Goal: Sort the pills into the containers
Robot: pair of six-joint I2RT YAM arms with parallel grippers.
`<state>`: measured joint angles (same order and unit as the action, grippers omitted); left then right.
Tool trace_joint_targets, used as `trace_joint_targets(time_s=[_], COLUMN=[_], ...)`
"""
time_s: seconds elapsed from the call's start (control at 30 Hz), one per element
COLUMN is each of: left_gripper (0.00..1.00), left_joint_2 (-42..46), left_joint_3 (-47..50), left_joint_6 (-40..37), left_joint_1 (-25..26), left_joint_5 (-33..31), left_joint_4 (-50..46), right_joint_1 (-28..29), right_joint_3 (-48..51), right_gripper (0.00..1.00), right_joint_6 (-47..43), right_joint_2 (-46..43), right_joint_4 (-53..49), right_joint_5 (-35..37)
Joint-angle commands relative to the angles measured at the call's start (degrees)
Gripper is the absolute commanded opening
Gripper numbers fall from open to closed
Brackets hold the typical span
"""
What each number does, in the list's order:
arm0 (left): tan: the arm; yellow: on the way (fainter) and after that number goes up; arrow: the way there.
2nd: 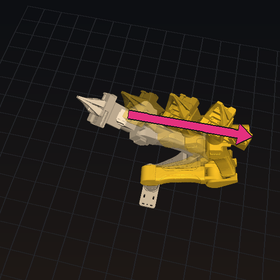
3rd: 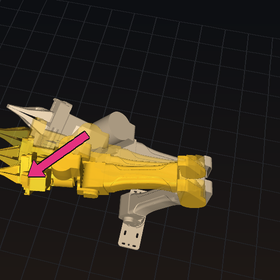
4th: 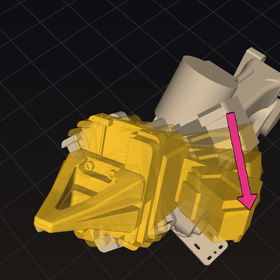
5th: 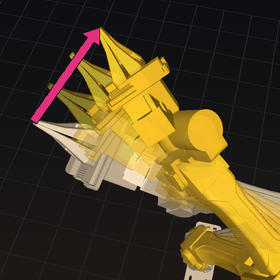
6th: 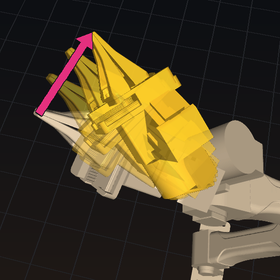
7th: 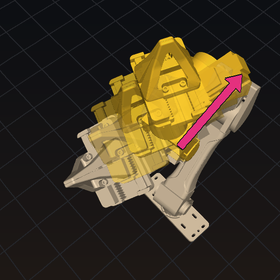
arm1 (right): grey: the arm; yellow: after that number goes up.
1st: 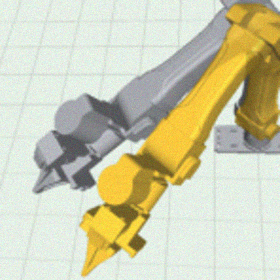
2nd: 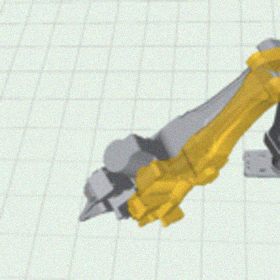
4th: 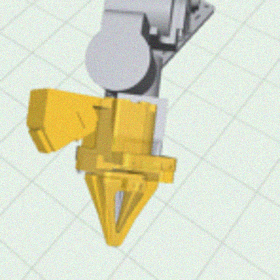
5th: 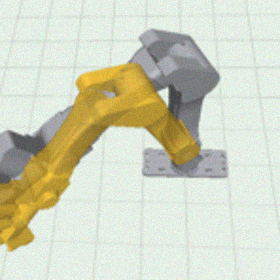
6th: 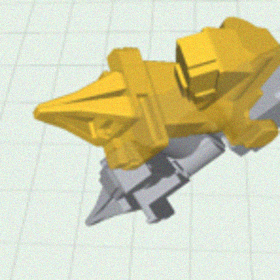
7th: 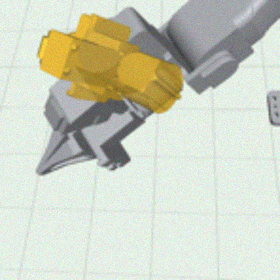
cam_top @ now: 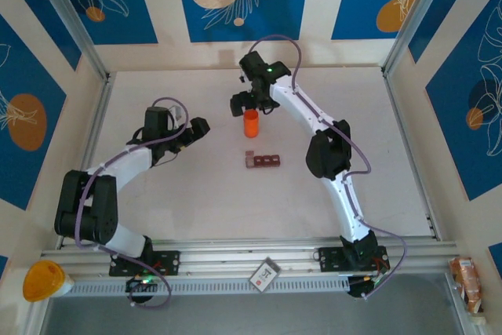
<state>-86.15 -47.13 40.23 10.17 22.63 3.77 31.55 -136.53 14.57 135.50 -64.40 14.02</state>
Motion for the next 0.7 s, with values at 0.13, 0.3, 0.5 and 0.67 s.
trace_joint_targets(time_s=[0.13, 0.3, 0.5, 0.67], left_gripper=[1.00, 1.00, 1.00, 1.00], left_joint_2=[-2.0, -2.7, -3.6, -4.0], left_joint_3=[0.2, 0.2, 0.3, 0.2], left_joint_6=[1.9, 2.2, 3.5, 4.5], left_joint_1=[-0.8, -0.9, -0.9, -0.9], left_joint_5=[3.7, 4.0, 4.8, 5.3], left_joint_4=[5.0, 5.9, 7.7, 8.7], right_joint_1=[0.0, 0.1, 0.1, 0.1], right_joint_3=[0.9, 1.3, -0.3, -1.4], right_gripper=[0.94, 0.86, 0.85, 0.85], right_joint_6=[-0.7, -0.8, -1.1, -1.2], right_joint_2=[1.1, 1.8, 2.9, 3.9], right_joint_4=[-1.9, -1.7, -2.4, -3.1], right_joint_5=[-0.2, -1.4, -2.0, -3.1])
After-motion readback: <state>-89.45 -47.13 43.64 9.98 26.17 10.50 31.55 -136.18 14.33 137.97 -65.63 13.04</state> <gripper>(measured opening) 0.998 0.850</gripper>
